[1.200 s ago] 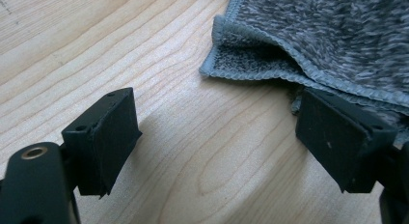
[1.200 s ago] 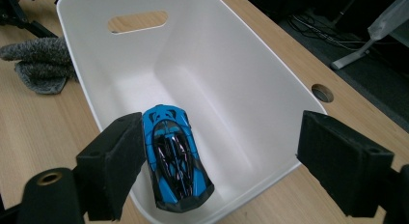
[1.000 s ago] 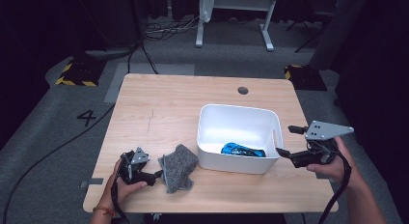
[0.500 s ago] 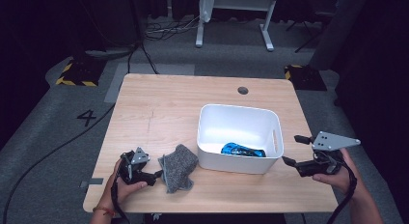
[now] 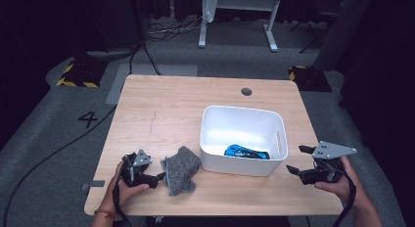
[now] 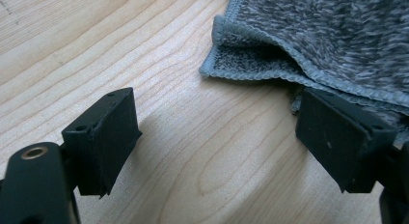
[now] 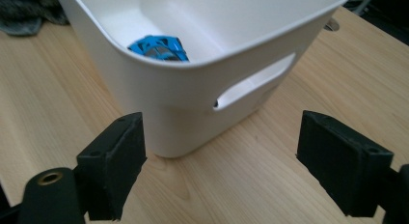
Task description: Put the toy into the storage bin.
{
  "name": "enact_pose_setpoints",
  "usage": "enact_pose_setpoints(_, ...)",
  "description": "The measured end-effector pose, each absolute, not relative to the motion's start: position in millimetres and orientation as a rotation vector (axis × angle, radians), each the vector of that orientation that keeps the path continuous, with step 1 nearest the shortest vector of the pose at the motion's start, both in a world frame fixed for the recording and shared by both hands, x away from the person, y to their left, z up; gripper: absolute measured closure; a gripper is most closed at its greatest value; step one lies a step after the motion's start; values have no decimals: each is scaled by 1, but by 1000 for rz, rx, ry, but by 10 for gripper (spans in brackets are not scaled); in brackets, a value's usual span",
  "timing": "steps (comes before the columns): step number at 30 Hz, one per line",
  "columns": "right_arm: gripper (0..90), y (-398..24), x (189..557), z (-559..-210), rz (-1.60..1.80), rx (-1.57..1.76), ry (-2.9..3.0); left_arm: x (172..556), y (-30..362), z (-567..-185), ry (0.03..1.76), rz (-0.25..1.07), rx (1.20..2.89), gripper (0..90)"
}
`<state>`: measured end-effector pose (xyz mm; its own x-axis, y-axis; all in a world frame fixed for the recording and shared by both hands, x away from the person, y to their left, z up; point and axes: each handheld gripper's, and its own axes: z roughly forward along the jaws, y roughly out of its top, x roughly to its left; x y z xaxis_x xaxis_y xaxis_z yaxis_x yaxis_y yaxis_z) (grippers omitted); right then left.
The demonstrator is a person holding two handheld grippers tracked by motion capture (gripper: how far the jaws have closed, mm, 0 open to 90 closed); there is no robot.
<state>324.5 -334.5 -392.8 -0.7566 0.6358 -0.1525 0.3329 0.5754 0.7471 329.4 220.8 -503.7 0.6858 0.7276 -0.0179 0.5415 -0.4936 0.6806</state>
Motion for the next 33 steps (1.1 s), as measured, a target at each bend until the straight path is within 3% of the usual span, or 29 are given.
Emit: enact_pose_setpoints(33, 188, -363, 343, -482, 822, 959, 2498, 329, 221, -504, 969, 356, 2222, 153)
